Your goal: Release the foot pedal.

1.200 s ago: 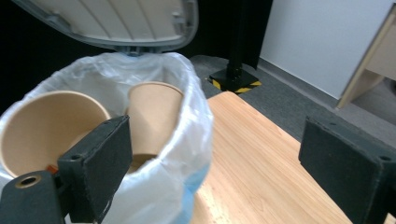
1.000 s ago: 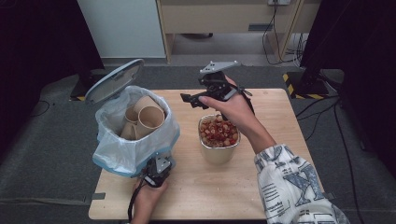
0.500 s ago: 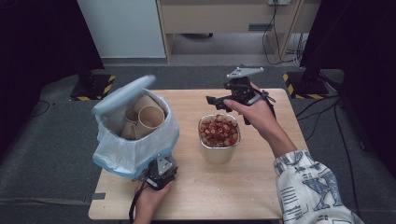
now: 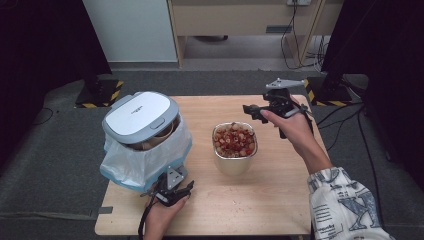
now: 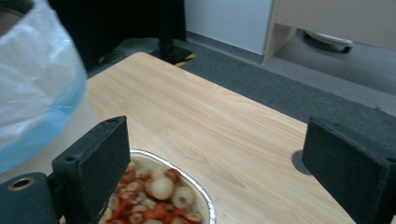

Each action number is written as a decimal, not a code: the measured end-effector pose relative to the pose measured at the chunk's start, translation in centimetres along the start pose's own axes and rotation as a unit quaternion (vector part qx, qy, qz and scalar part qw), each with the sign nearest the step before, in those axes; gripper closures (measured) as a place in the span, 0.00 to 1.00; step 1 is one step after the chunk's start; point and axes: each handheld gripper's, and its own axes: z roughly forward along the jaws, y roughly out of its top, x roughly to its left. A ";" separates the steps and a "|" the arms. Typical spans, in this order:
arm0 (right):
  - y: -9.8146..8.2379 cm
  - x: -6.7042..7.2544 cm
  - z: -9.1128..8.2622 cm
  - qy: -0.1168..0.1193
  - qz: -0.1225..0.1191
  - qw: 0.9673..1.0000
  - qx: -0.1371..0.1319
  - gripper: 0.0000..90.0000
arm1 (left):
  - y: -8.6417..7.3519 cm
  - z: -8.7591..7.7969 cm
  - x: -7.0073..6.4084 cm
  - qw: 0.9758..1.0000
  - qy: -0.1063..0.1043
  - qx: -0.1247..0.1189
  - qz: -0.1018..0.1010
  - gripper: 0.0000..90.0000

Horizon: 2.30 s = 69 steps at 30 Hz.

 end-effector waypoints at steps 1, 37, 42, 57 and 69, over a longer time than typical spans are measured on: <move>-0.2 -0.2 -0.1 -0.004 0.003 1.000 -0.001 0.09 | 0.0 0.0 0.0 1.000 -0.001 0.001 0.001 0.46; -11.4 -5.6 -2.8 -0.104 0.076 0.991 0.024 0.07 | 0.2 0.5 -0.4 0.999 -0.046 0.002 0.017 0.32; -13.9 -5.5 -2.6 -0.103 0.081 0.990 0.043 0.07 | 0.2 0.4 -0.4 0.999 -0.047 0.001 0.019 0.32; -18.5 -6.2 -1.7 -0.127 0.115 0.981 0.087 0.08 | 0.1 0.5 -0.5 0.999 -0.049 0.005 0.022 0.31; -20.9 -6.5 0.0 -0.150 0.132 0.971 0.135 0.07 | 0.1 0.6 -0.5 0.998 -0.048 0.007 0.027 0.30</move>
